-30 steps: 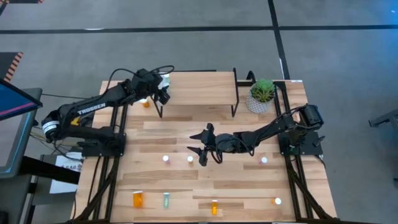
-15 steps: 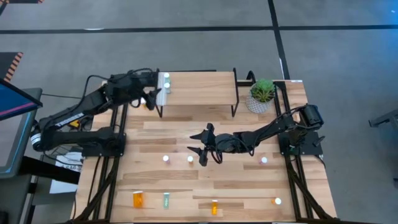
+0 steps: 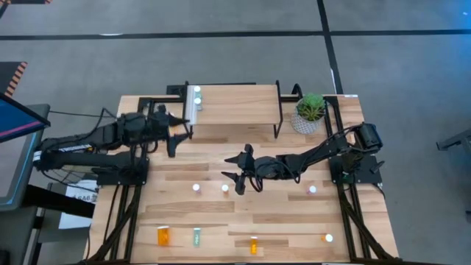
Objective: Pick and place medicine bottles onto shelf by color
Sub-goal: Put the blue pill bottle on the shelf aligned with the other blue pill bottles
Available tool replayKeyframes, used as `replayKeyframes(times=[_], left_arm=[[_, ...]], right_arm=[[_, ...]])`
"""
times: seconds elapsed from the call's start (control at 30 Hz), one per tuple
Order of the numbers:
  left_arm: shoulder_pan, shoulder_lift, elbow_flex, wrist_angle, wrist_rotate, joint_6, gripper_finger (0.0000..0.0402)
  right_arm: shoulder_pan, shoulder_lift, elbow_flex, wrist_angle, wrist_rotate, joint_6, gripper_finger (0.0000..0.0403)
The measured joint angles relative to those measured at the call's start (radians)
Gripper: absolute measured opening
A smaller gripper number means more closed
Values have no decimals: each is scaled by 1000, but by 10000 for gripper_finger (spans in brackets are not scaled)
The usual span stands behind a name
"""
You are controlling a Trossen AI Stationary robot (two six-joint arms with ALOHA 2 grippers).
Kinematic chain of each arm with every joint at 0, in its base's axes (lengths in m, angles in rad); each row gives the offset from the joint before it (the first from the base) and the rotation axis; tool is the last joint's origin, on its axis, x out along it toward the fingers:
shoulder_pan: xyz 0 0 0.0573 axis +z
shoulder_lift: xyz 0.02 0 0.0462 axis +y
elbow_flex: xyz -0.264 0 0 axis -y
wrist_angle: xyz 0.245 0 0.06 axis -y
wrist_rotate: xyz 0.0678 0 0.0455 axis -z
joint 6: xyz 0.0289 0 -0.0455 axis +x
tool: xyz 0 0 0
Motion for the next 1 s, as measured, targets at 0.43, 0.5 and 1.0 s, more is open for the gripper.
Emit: replayKeyframes(times=[0.43, 0.5, 1.0], left_arm=[[-263, -61, -171, 279, -6, -2, 226], [-291, -51, -171, 296, -6, 11, 226], [-461, -16, -164, 325, -26, 17, 226]], right_arm=[[3, 0, 51, -33, 0, -55, 255], [12, 0, 65, -51, 0, -77, 255], [100, -18, 279, -504, -1, -84, 255]])
